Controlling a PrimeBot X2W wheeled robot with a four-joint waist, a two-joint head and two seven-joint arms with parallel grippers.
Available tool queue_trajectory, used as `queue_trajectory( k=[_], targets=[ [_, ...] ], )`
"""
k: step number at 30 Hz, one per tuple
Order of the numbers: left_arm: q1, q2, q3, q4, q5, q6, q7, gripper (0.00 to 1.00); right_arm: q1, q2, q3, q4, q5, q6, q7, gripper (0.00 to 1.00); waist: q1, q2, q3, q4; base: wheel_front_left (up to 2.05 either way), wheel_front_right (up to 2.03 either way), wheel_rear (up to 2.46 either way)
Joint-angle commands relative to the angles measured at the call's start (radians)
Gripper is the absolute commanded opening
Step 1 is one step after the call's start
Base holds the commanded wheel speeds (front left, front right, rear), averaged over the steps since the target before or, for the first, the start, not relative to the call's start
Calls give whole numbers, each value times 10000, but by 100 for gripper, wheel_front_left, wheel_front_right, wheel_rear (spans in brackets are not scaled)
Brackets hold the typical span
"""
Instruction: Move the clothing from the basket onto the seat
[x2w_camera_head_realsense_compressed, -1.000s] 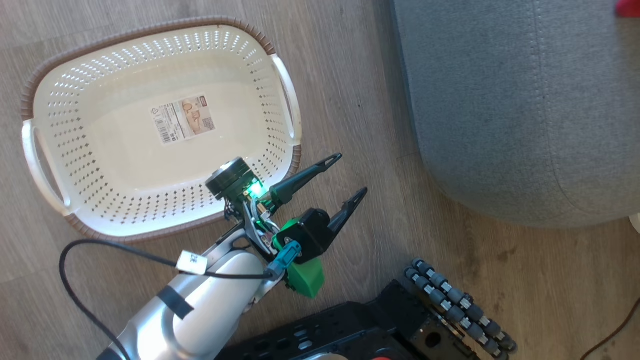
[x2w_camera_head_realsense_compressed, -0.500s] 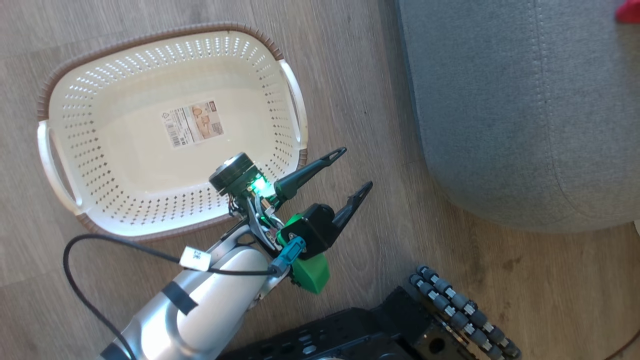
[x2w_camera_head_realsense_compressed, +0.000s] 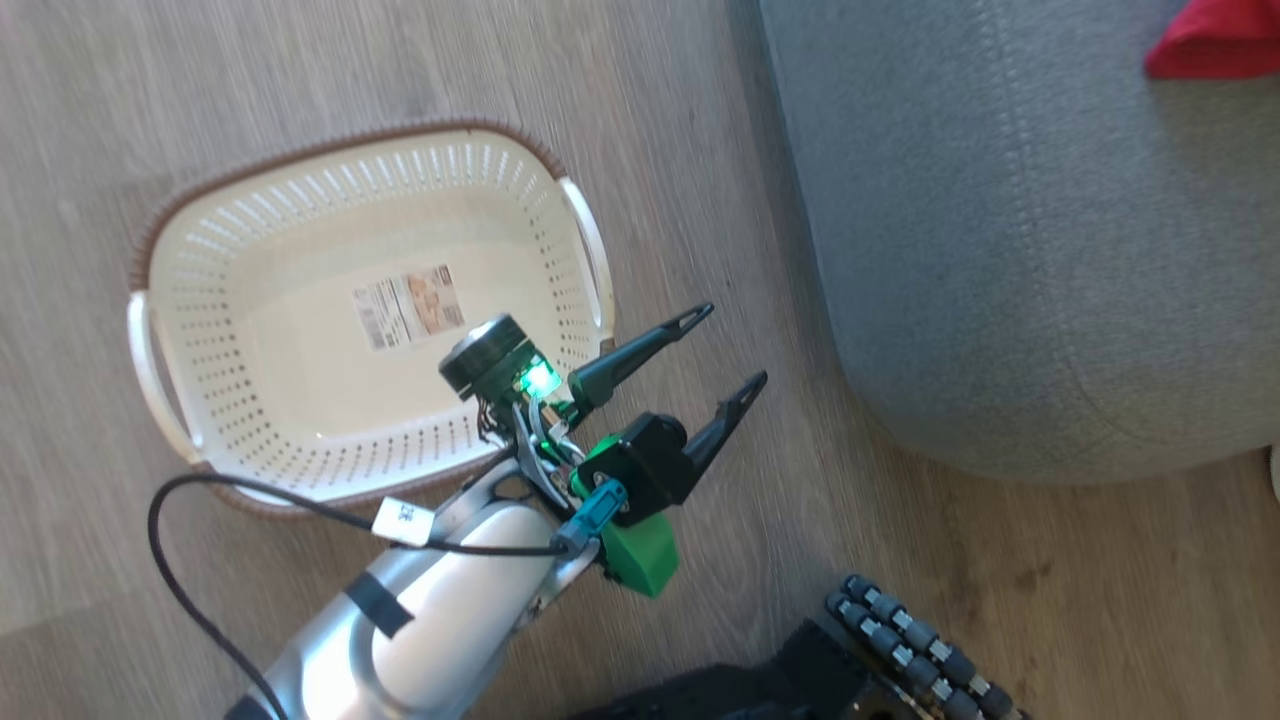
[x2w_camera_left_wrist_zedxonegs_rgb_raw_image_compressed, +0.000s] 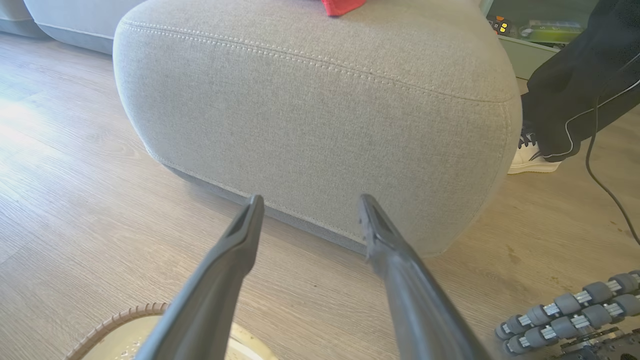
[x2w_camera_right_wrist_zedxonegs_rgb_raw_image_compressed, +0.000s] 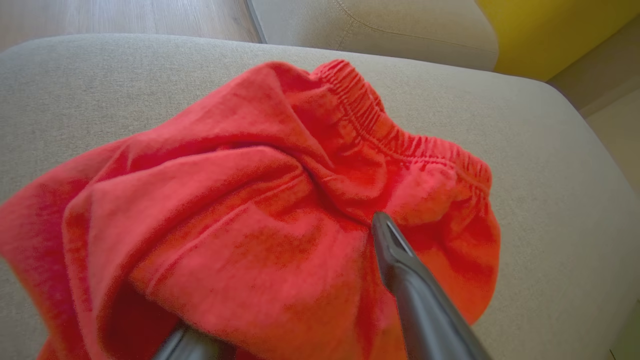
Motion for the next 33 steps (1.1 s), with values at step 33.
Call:
queue_trajectory(
  k=[33],
  targets=[
    [2842,-840,1984,-731,-380,-271,-49,100,1035,-1468,4243,-2488,2779,-4,-2491,100,0,-1,-4355,105,0,0,0]
  ],
)
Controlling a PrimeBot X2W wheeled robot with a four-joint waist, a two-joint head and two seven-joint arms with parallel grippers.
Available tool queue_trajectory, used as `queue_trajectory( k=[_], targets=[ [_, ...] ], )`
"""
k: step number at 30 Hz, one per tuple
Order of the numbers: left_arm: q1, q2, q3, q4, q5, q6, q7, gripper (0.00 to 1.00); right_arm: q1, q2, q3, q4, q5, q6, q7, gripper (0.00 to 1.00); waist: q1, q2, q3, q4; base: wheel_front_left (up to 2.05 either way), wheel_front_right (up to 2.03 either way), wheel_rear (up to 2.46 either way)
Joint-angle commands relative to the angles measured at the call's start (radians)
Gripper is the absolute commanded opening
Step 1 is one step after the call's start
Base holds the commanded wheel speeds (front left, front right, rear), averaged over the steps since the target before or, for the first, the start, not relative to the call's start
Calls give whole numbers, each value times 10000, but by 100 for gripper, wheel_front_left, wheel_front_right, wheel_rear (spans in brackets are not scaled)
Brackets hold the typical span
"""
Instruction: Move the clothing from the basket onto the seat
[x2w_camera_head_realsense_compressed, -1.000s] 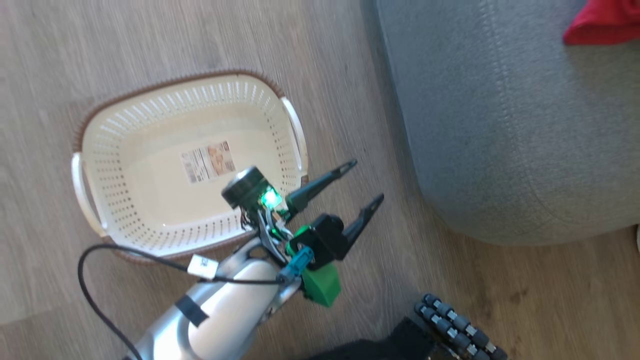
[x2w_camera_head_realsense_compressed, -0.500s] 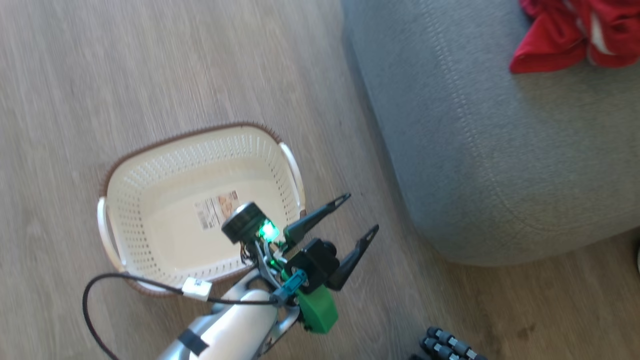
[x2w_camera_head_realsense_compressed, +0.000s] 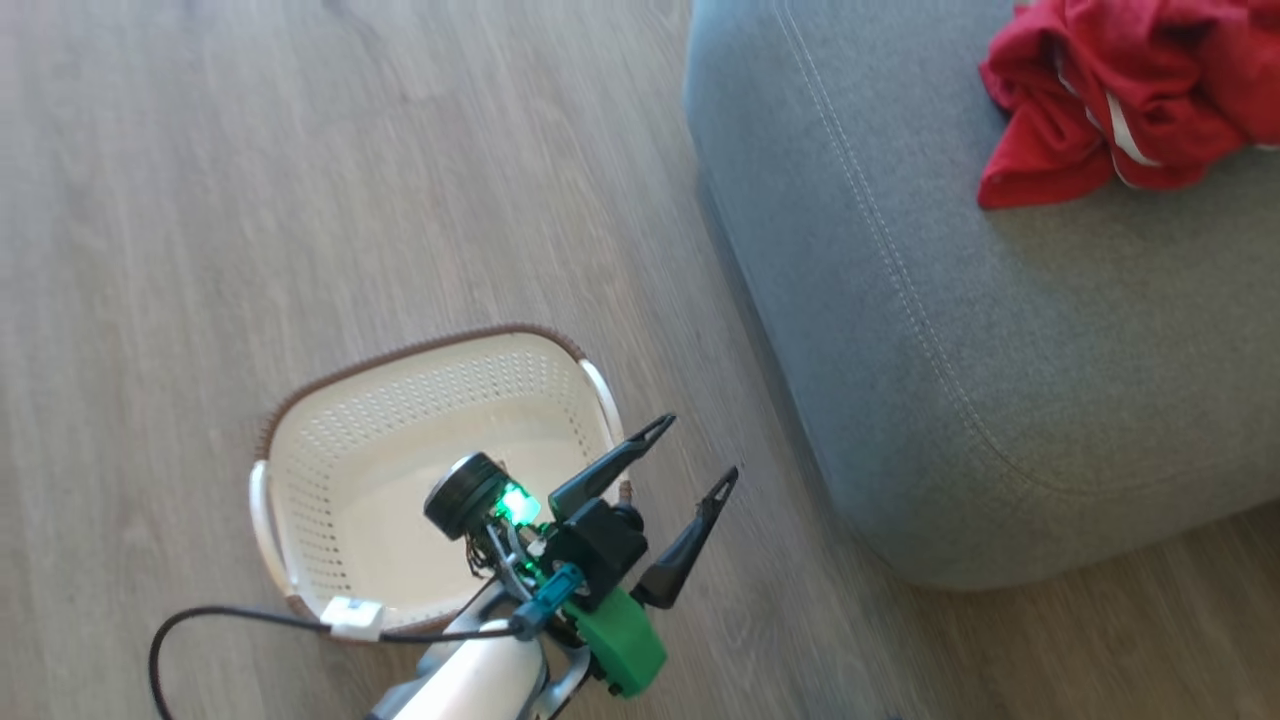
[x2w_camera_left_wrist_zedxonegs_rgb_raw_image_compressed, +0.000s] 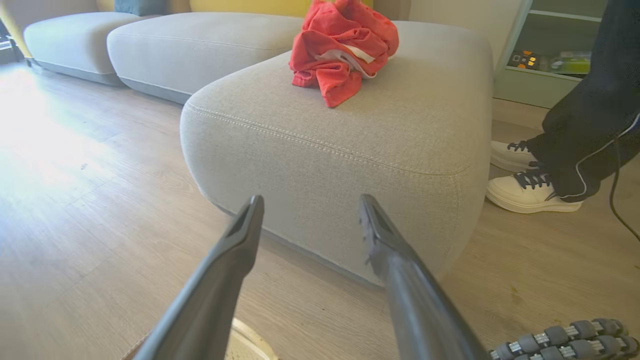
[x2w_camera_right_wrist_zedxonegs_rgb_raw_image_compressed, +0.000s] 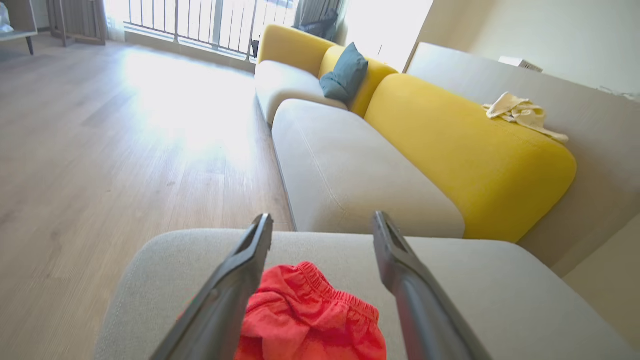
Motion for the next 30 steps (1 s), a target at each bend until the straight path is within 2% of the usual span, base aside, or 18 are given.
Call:
queue_trajectory(
  k=[1,3,5,9,10,14,17,20,24,30],
  targets=[
    [53,-135,436,-403,-47,83,-49,100,399,-163,-125,-203,-99,-2,-195,100,1,-1,-260,175,0,0,0],
    [231,-163,686,-477,-55,127,-49,100,569,28,-415,-404,-116,-2,-283,100,1,-1,-423,229,0,0,0],
    [362,-182,884,-546,-19,141,-49,100,751,183,-1181,-1027,-126,-2,-295,100,1,-1,-554,331,0,0,0],
    [655,-236,1291,-718,-10,271,-49,100,1787,532,-2911,-2701,-1062,-2,-300,100,1,-1,-926,605,0,0,0],
    [655,-236,1291,-718,-10,271,-49,100,1787,532,-2911,-2701,-1062,-2,-300,100,1,-1,-926,605,0,0,0],
    [1012,-297,1861,-1011,-146,523,-49,100,3349,1302,-4615,-4721,-2234,-2,-302,100,1,-1,-1293,908,0,0,0],
    [1203,-326,2269,-1368,-128,773,-49,100,4565,2055,-5590,-6190,-2635,-2,-302,100,1,-1,-1478,1173,0,0,0],
    [1359,-345,2611,-1747,-89,1080,-49,100,5621,2621,-6088,-7555,-3086,-2,-303,100,1,-1,-1598,1471,0,0,0],
    [1514,-356,2943,-2114,-155,1557,-49,100,6827,3266,-6222,-8869,-3525,-2,-303,100,1,-1,-1728,1911,0,0,0],
    [1729,-359,3626,-2467,-620,2558,-49,100,8301,4380,-6582,-9295,-3897,-2,-303,100,1,-1,-1883,2521,0,0,0]
  ],
)
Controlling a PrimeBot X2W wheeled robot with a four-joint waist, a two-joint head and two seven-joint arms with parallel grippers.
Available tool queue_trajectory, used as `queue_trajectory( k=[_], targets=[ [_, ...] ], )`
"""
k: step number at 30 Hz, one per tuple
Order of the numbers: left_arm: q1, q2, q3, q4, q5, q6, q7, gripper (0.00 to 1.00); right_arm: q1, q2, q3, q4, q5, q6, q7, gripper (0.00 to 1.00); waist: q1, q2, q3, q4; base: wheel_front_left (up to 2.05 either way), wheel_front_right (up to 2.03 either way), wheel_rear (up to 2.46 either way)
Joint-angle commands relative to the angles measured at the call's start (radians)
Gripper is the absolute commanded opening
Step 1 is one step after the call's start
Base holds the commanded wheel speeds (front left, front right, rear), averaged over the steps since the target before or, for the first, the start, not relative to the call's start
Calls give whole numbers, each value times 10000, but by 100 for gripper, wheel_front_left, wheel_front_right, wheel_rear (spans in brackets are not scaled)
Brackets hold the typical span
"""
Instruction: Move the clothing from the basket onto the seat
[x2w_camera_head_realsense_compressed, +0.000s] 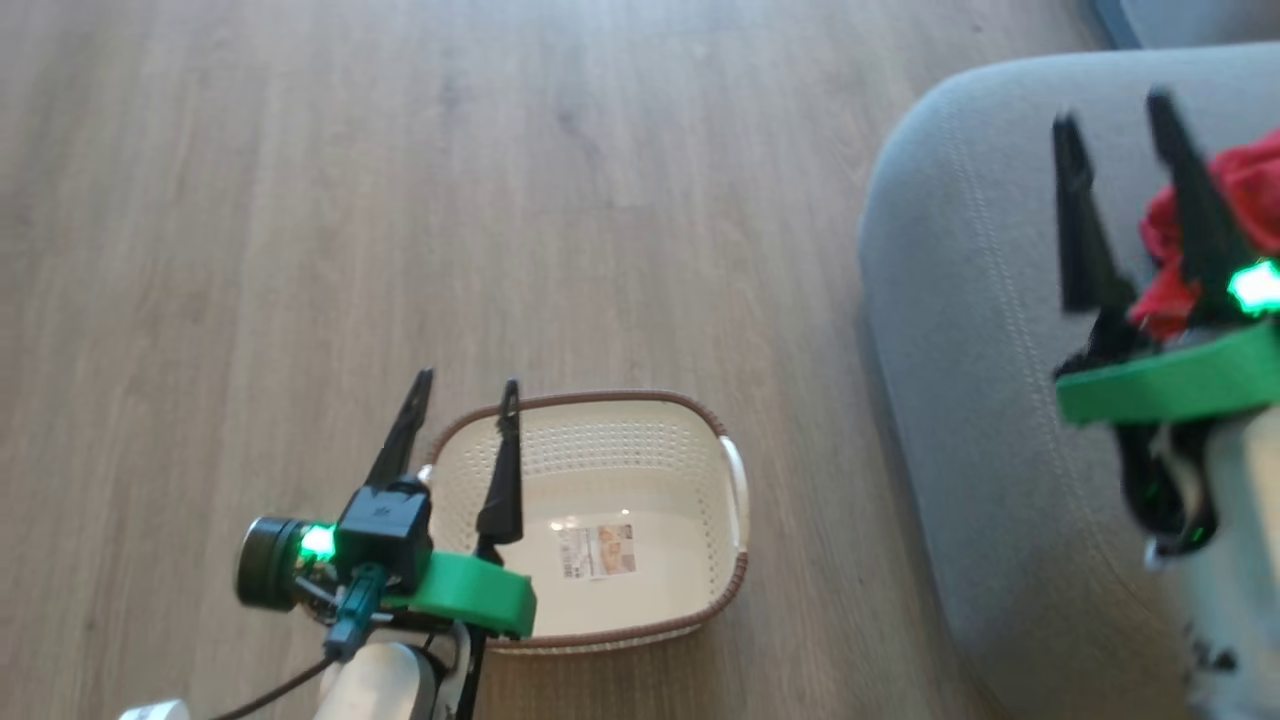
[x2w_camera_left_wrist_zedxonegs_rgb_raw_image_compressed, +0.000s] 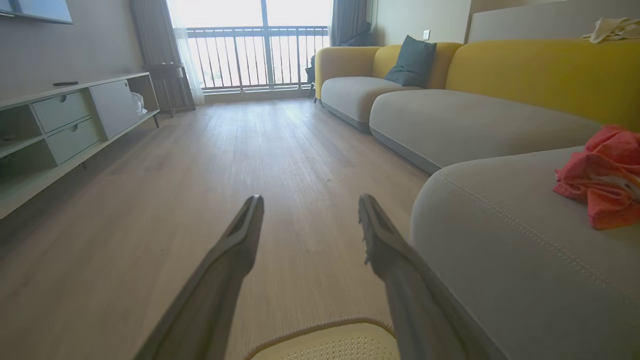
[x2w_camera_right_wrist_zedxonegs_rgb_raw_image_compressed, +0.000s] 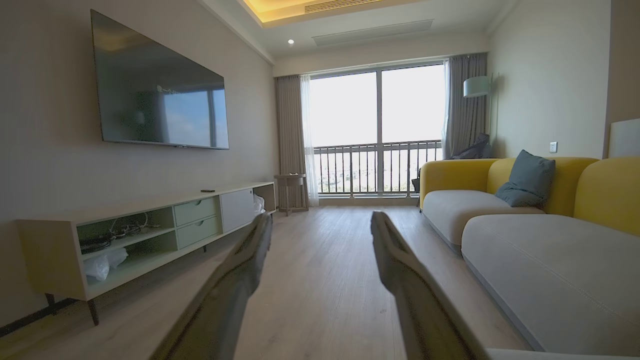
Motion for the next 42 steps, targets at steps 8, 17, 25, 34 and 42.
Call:
queue_trajectory(
  k=[8,17,25,34,42],
  targets=[
    [316,-50,910,-404,-129,896,-49,100,1623,1230,-270,346,-747,-2,-60,100,1,-1,-379,714,0,0,0],
    [801,-50,1168,117,-452,869,-49,100,2912,1847,-759,716,-1301,-2,-60,100,1,-1,-541,902,0,0,0],
    [1248,-50,1374,620,-753,367,-49,100,3576,2000,-672,616,-2005,-2,-60,100,1,-1,-648,833,0,0,0],
    [1352,-51,1638,439,-846,-53,-49,100,3636,2122,-630,738,-2213,-2,-61,100,1,-1,-605,763,0,0,0],
    [1375,-51,1631,163,-874,-243,-49,100,3602,2057,-669,851,-2428,-2,-61,100,1,-1,-591,790,0,0,0]
  ],
)
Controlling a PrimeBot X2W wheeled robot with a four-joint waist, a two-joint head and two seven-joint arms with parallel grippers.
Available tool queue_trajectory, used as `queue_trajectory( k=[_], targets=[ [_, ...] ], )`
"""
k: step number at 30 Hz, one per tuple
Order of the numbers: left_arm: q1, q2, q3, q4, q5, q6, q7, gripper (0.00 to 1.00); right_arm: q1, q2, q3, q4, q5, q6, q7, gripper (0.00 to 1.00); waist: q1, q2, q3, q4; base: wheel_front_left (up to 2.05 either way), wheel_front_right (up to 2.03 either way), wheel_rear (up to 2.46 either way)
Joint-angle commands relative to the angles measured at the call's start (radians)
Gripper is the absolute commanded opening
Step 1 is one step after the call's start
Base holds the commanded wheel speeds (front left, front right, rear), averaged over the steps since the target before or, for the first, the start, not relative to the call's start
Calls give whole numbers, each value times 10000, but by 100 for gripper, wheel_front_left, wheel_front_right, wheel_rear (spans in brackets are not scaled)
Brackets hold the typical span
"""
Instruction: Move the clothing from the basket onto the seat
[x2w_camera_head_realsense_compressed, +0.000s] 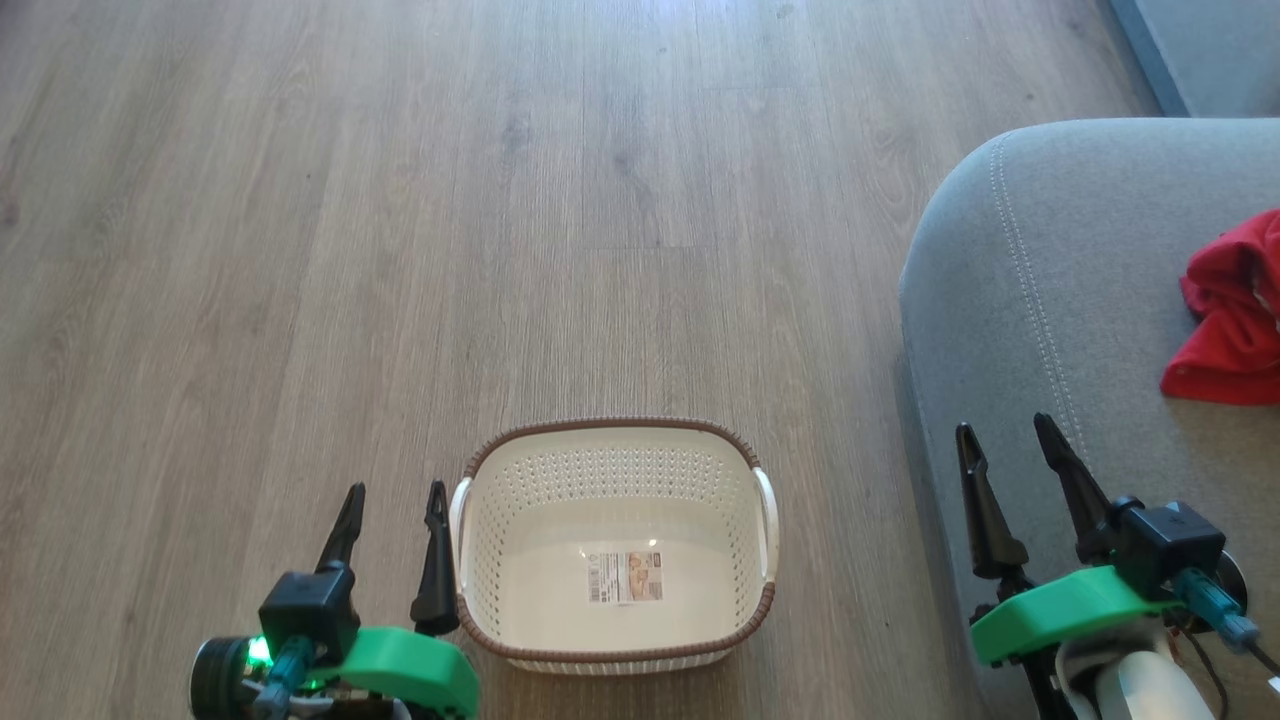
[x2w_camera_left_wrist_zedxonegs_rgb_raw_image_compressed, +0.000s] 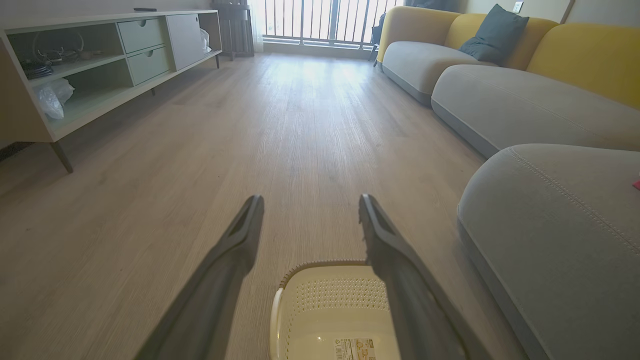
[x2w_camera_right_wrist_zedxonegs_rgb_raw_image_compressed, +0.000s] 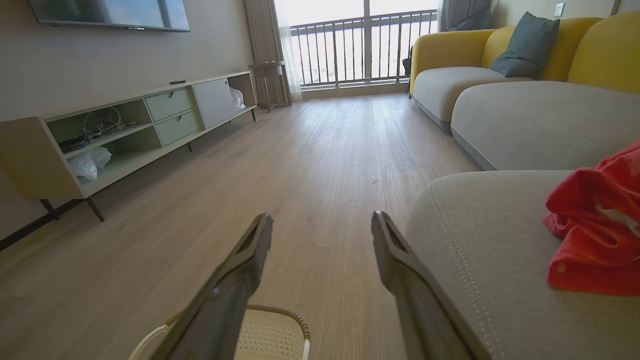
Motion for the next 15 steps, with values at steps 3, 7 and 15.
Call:
queue_trajectory(
  k=[3,7,15],
  targets=[
    [-187,-33,338,-344,40,71,-51,100,-256,-47,206,-227,-120,-2,-64,100,1,0,-10,16,0,0,0],
    [-177,-33,357,-275,25,142,-51,100,-268,-55,231,-148,-129,-2,-64,100,1,0,-16,20,0,0,0],
    [-172,-33,429,-250,-98,41,-51,100,-312,-46,248,-100,-112,-2,-64,100,1,0,-2,-16,0,0,0]
  ],
)
